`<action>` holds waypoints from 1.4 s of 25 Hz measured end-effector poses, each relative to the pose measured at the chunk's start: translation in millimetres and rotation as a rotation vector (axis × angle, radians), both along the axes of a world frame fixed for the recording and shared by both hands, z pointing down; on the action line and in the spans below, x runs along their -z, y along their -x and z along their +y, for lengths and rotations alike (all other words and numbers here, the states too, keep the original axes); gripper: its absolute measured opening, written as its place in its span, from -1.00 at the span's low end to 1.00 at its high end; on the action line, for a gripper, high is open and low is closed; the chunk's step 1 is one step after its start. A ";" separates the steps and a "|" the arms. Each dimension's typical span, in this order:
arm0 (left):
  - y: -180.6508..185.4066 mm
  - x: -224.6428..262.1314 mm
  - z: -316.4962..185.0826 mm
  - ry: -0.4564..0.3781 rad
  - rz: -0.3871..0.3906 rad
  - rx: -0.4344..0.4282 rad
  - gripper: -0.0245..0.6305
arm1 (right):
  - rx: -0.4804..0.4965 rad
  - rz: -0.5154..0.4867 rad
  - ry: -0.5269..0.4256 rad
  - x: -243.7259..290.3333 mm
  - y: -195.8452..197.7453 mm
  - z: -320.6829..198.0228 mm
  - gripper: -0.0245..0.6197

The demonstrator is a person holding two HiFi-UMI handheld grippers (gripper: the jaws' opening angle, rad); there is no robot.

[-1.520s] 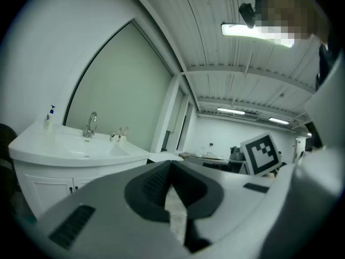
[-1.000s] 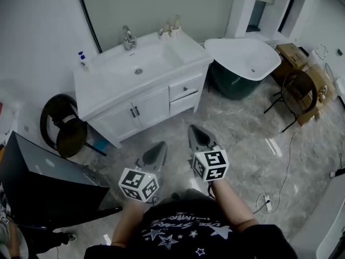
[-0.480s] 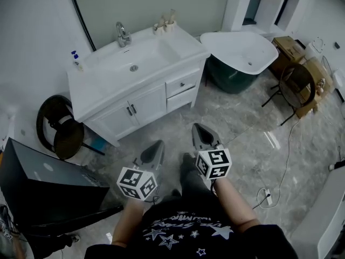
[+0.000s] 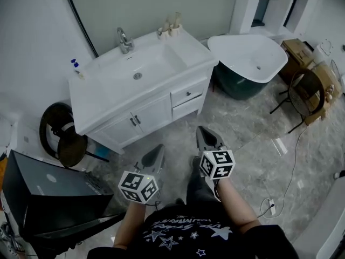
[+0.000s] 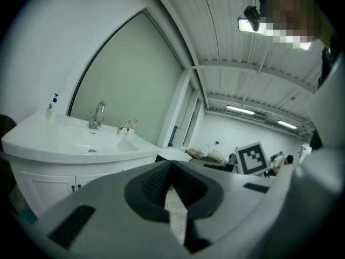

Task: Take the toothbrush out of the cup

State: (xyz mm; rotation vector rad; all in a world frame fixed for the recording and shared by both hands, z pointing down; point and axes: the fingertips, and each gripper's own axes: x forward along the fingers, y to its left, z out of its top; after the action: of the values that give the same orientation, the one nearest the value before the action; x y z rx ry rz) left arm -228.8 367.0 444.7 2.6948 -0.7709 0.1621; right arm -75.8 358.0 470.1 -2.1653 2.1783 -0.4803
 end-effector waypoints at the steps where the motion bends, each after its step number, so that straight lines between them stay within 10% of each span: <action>1: -4.9 -0.6 -10.0 0.002 -0.003 0.004 -0.87 | 0.004 -0.004 0.003 -1.0 -5.2 -10.4 -0.88; 35: -175.4 5.2 -259.5 0.019 -0.039 0.223 -0.87 | 0.172 -0.024 0.012 6.1 -199.0 -306.8 -0.88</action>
State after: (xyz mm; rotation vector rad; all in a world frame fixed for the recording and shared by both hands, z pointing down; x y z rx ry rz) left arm -53.4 107.5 439.5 2.5712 -1.0676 0.1672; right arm 123.2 51.2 464.0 -1.9754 2.3663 -0.5243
